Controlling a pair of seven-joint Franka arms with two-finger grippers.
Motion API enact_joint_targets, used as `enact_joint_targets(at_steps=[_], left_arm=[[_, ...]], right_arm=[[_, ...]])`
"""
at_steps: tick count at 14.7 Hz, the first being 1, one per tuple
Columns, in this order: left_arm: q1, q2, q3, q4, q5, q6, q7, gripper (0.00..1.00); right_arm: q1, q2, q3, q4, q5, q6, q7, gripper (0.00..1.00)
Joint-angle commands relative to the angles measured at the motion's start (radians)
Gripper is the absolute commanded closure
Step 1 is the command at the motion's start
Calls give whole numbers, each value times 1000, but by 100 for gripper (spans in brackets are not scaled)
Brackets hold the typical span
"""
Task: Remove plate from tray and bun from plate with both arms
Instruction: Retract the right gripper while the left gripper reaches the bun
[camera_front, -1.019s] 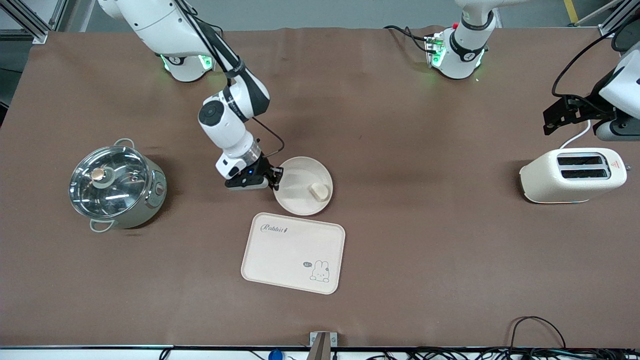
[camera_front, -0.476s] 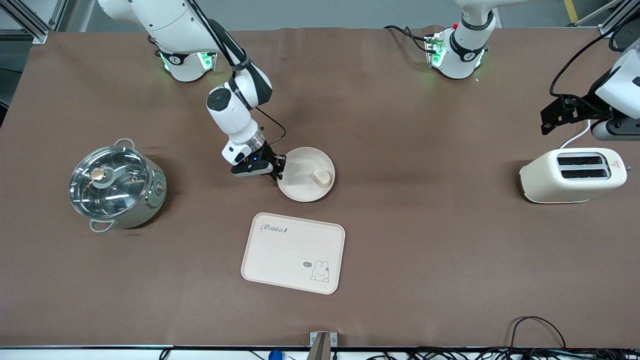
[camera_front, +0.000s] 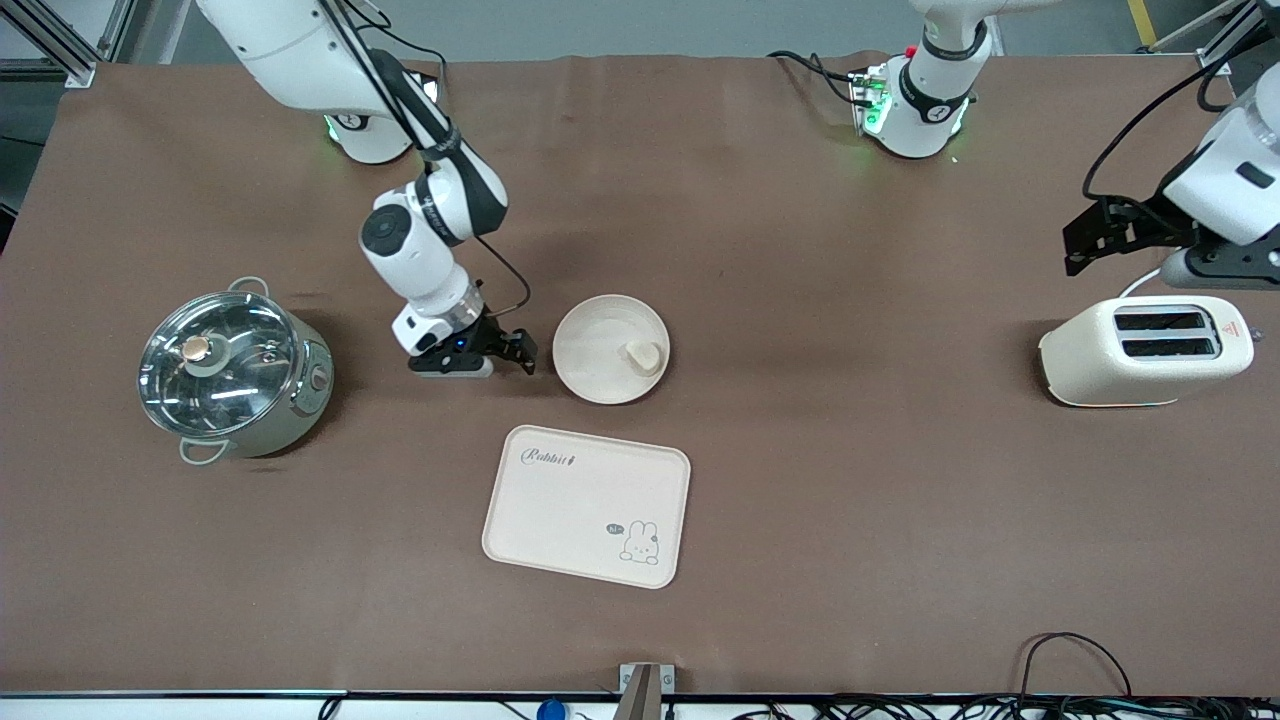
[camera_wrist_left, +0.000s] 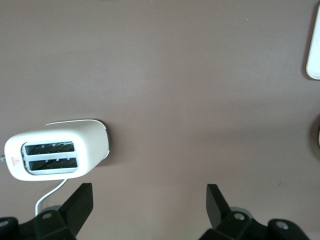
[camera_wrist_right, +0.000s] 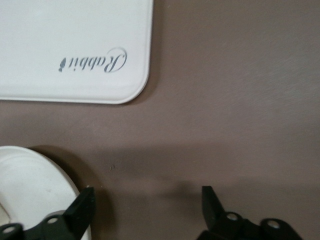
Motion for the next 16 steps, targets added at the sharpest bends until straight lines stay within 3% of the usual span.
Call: enact_joint_targets(at_steps=[1,4,7,12,16], left_arm=[[-45,49,-12,13,-5,48,-19,0],[-186,147,-14,12,-1,118,-210,0],[-316,255,-14,12,5,235,-469,0],[-483,397,-14,12,6,364,-849,0],[-599,505,-12,13,11,482,-1175,0]], right_arm=[[-73,-139,6,11,-7,-214,-96,0],[-188,-224,3,53,-13,-385,-240,0],[-266,-302,0,87,-127,-479,-250,0],[-337,-348,-3,347,-188,-833,-250,0],[-381,-340,-2,497,-257,-906,-251,0]])
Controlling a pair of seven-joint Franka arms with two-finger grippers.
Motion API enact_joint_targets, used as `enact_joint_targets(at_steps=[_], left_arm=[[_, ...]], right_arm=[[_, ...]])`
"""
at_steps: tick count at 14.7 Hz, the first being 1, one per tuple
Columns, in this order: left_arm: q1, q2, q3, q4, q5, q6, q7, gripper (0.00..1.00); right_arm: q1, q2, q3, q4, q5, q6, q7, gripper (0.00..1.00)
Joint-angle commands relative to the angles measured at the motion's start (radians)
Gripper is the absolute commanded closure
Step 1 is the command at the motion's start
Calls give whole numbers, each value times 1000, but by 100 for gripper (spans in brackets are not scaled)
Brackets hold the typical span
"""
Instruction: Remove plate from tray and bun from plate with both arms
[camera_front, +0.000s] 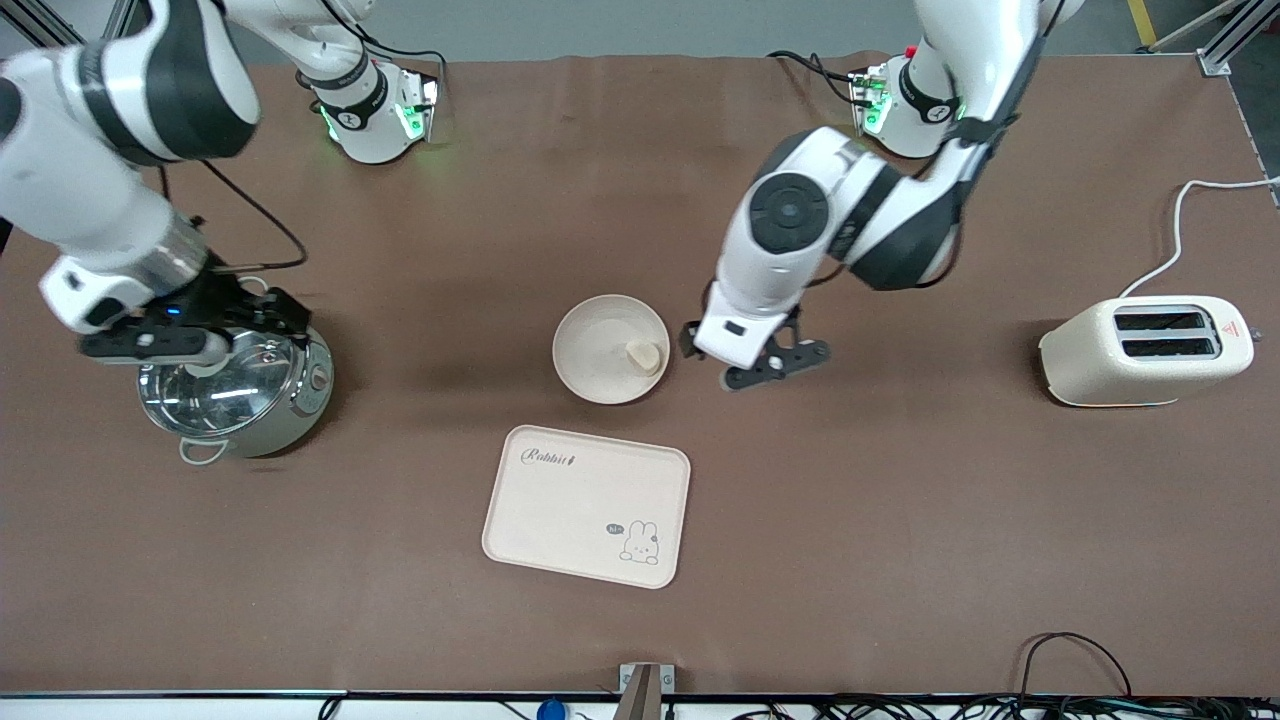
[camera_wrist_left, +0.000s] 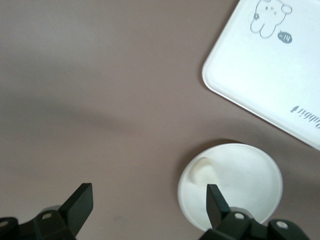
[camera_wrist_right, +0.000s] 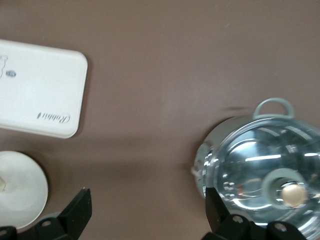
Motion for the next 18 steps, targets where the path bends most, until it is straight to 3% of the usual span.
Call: enact_joint_targets(at_steps=[1,4,7,12,18], left_arm=[[-67,83,5,21,13,88,-218,0],[-125,165,9,23,30,200,-448,1],[-168,212,15,23,39,227,-597,4],[-182,271,15,24,79,260,-657,10],[-184,312,17,24,90,316,-662,19]], right_arm=[[-39,14,15,87,-31,-49,-5,0],[-61,14,15,187,-31,-163,-6,0],[-95,14,15,233,-31,-193,-8,0],[-87,11,-39,371,-31,-331,-8,0],[-79,-5,-45,376,-31,-399,-6,0]])
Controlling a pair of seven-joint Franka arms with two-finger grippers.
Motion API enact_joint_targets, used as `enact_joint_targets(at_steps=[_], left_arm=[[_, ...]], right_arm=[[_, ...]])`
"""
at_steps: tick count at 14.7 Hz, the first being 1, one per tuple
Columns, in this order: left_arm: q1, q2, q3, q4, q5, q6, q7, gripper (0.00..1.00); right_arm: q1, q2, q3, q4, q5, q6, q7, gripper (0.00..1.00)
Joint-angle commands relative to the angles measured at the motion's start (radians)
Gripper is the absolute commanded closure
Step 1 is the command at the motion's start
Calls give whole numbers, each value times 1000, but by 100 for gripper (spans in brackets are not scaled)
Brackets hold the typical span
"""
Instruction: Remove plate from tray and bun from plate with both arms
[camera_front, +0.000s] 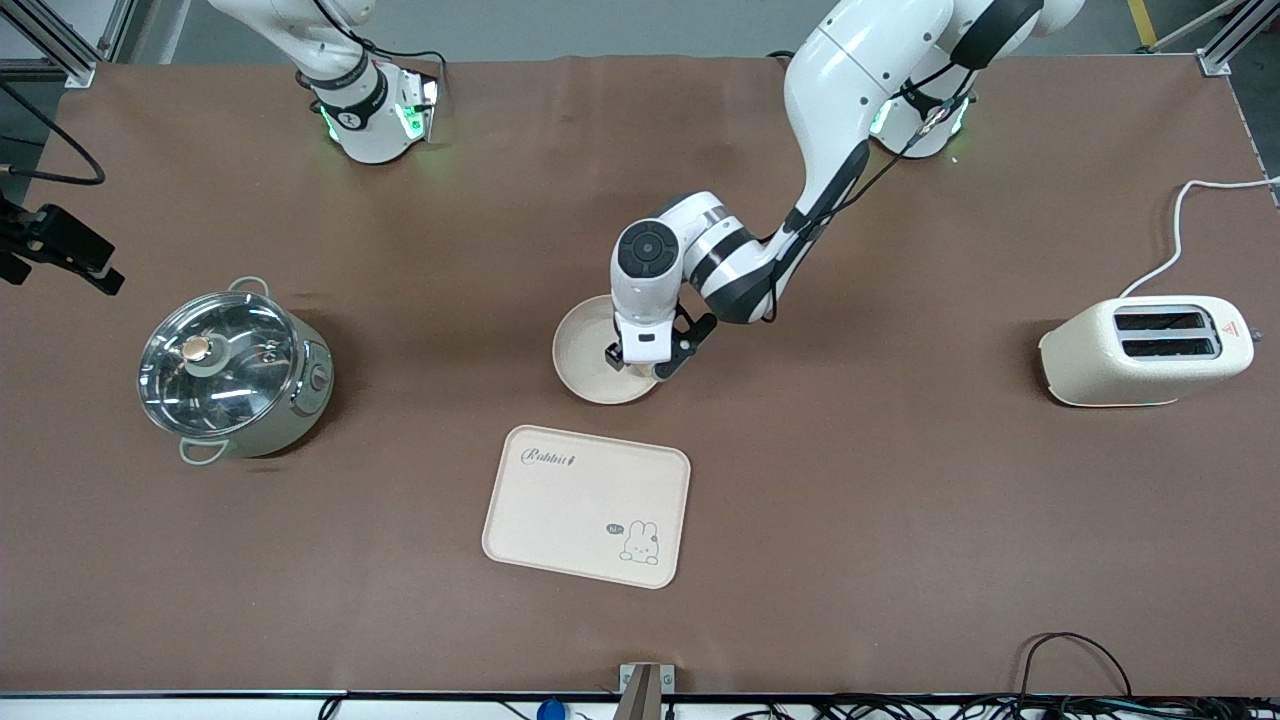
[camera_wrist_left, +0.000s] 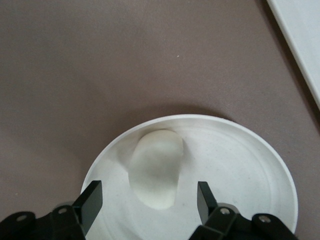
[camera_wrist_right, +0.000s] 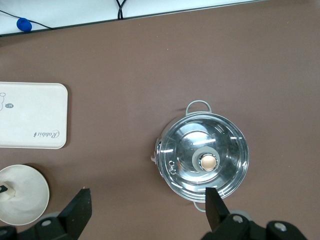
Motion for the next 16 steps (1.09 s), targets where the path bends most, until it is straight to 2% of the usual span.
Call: enact_joint_targets(at_steps=[1,4,6,9,12,16], left_arm=[[-15,24,11,19,26,18,-22,22],[-13,33,11,19,41,31,-22,34],[-12,42,11,19,41,34,-22,42],[-13,46,11,17,41,34,-22,60],[-15,35,11,19,43,32,-40,73],[-17,9,7,19,46,23,-46,80]], right_arm=[[4,-17,-1,-3,-14,-25,-4,0],[4,-22,-3,-9,-39,-59,-3,0],[10,-54,-17,-67,-39,-47,2,0],[21,-127,-17,-191,-39,39,5,0],[15,-129,-18,-191,-39,44,3,0],[10,-126,-18,-184,-37,47,3,0]])
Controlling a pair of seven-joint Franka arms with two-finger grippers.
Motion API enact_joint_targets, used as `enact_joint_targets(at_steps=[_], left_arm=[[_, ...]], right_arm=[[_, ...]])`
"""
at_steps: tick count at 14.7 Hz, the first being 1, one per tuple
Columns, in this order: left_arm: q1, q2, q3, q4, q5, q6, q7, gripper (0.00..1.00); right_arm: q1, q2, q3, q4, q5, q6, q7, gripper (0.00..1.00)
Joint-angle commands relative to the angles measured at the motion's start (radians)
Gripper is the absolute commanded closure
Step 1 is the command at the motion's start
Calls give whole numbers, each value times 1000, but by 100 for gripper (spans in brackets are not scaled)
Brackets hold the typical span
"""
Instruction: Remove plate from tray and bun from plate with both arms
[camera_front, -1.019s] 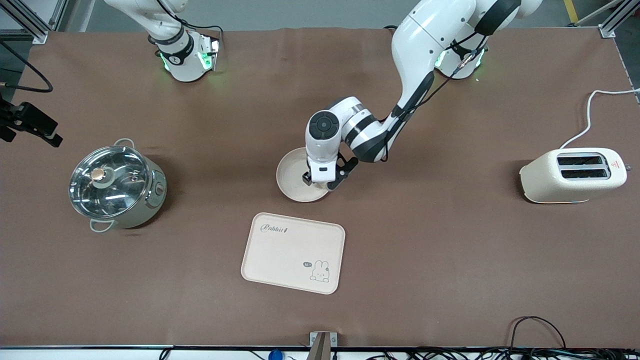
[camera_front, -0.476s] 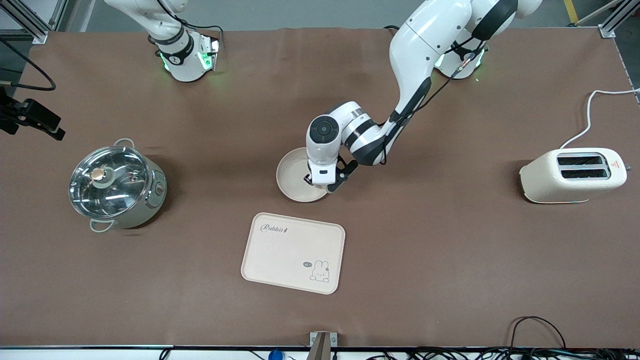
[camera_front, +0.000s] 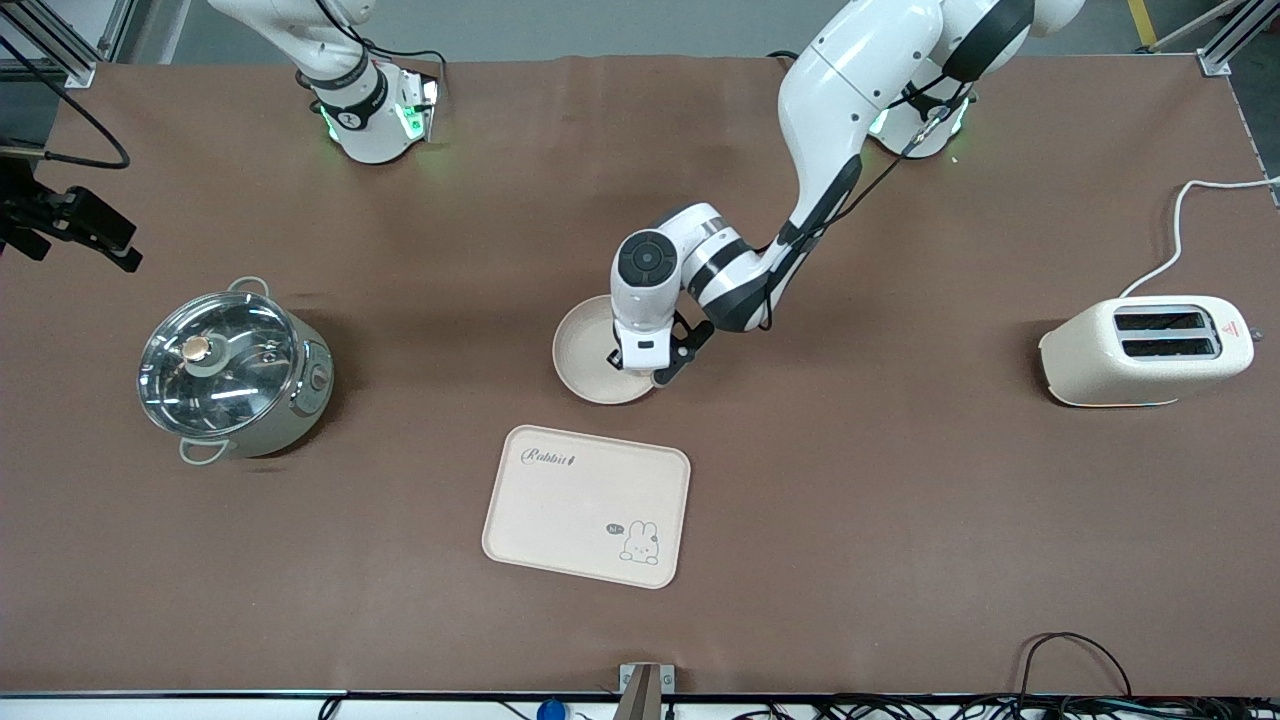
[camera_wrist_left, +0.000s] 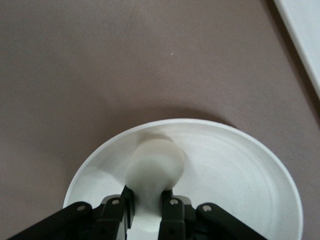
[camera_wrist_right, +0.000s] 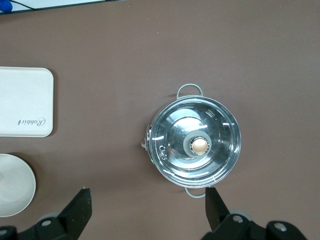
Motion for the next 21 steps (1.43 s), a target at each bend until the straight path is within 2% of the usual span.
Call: enact_joint_targets(at_steps=[1,5,8,10,14,16,21], left_arm=[[-14,-41,3,-2,31,-7,-34,83],[-11,-104,-1,-1,31,-58,-32,83],[15,-152,20,-1,44,-67,-20,83],[73,-178,34,-1,99,-76,33,83],[219,-188,32,60,106,-167,185,82],[285,-188,32,57,95,-187,298,82],[426,-115,32,42,104,-192,424,82]], right_arm=[[2,-28,-1,-34,-13,20,3,0],[-7,-31,-1,-34,-12,12,-3,0],[-4,-33,1,-34,-10,13,-3,0],[-3,-33,1,-36,-6,10,-3,0],[-3,-43,1,-30,-6,-9,-6,0],[-3,-47,1,-27,-6,-20,-6,0],[-1,-48,4,-19,-6,-31,-5,0]])
